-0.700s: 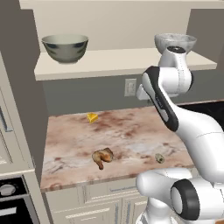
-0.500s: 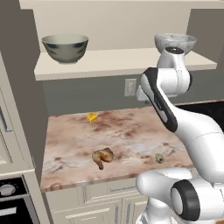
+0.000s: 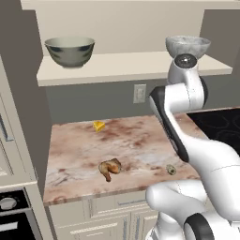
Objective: Pick both bowls and place them on the counter. Then place the egg in one bowl and place the chicken drumstick in the other bowl.
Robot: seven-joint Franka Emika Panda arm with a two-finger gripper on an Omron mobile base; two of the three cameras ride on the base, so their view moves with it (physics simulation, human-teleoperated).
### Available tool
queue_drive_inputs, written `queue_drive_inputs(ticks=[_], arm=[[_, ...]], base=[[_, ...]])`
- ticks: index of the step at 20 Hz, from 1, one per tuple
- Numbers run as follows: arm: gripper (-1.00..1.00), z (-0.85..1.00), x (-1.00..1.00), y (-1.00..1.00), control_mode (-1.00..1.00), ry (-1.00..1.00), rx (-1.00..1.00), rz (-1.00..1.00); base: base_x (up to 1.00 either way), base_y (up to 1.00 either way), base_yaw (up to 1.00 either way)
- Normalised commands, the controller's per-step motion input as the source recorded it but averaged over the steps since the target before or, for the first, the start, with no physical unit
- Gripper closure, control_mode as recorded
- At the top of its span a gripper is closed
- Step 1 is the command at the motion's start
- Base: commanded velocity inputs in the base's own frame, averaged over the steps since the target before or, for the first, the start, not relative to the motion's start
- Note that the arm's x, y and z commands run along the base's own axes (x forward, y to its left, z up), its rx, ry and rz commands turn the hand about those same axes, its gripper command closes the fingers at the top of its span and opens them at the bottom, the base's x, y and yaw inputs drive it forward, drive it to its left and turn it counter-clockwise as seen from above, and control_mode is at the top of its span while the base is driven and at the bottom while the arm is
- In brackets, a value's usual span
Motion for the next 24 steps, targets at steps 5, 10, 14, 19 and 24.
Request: queue_drive_inputs(ticks=[5,10,14,19,24], arm=[[-1.00,0.58,-0.01,-0.31,-1.00,-0.11,-0.22,-0.02],[-1.00,0.63,0.05,-0.36,-1.00,-0.04,-0.19,-0.01],[-1.00,0.49,0.10,-0.38,-1.00,-0.01,-0.12,0.00],[-1.00,0.31,0.20,-0.16,-1.00,-0.01,-0.03,0.00],[-1.00,0.30,0.34,-0.17,-1.00,-0.02,-0.03,0.00]], base=[[0.00,0.00,0.00],[0.00,0.00,0.00],[0.00,0.00,0.00],[0.00,0.00,0.00],[0.00,0.00,0.00]])
